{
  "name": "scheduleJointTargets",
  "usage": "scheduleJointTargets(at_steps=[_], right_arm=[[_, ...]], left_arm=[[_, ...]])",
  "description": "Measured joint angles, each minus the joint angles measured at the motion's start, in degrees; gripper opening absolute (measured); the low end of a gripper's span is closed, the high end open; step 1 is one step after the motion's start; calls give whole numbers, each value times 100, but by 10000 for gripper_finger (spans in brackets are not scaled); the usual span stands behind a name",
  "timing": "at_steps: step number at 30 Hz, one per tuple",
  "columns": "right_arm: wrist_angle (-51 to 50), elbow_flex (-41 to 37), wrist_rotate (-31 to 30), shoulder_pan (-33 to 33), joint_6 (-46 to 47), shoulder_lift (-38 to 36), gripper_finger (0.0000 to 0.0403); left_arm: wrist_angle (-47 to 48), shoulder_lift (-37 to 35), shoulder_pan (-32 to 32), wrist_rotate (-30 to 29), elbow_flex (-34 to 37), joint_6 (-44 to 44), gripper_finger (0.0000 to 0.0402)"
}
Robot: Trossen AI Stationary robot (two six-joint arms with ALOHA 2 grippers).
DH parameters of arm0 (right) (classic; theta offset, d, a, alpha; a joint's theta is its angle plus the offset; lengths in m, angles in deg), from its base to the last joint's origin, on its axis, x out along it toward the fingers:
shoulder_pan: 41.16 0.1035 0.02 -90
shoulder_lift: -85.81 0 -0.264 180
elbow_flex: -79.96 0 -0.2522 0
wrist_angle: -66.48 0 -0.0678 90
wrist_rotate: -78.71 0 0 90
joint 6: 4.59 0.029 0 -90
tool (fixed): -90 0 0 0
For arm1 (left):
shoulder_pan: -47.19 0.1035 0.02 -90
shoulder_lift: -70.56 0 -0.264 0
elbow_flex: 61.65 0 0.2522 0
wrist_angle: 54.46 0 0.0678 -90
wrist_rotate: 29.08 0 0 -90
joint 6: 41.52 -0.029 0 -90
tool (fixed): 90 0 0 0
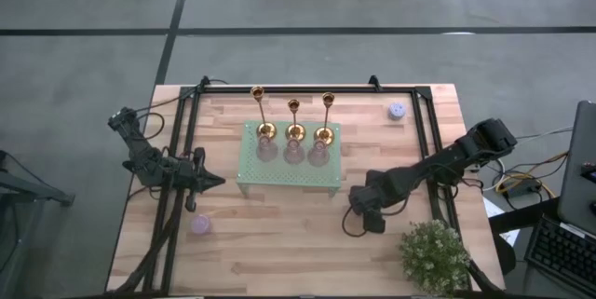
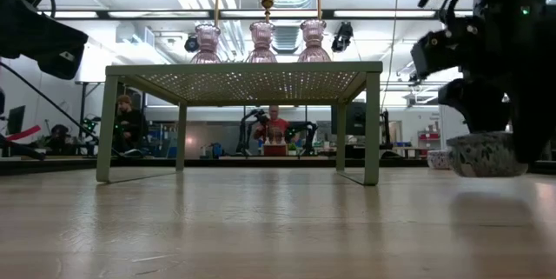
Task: Pick & Place candle stick holders
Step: Put the blue scented candle on the shelf
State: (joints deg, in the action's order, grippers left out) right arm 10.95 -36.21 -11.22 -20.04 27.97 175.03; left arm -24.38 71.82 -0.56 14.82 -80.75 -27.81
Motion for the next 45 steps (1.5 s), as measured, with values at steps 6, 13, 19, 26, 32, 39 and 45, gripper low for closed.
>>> scheduleJointTargets(at_steps=[6,13,19,26,32,39,45], right_arm=[[12,172,84,2,-134,-1,278],[67,-88,128,25,41,60,269],[334,-176,145,105,71,78,286],[425,-123,-67,87,39,76,342],[865,-122,-252,81,-37,76,379],[1023,-121,-615,83,-39,76,382],[1164,-133,-650,85,29,76,382]], left_arm=[[0,0,0,0,-1,0,14],[0,0,-2,0,0,0,14],[0,4,-2,0,0,-2,14],[0,4,-2,0,0,0,14],[0,4,-2,0,0,0,14],[0,2,-2,0,0,0,14],[0,2,-2,0,0,0,14]])
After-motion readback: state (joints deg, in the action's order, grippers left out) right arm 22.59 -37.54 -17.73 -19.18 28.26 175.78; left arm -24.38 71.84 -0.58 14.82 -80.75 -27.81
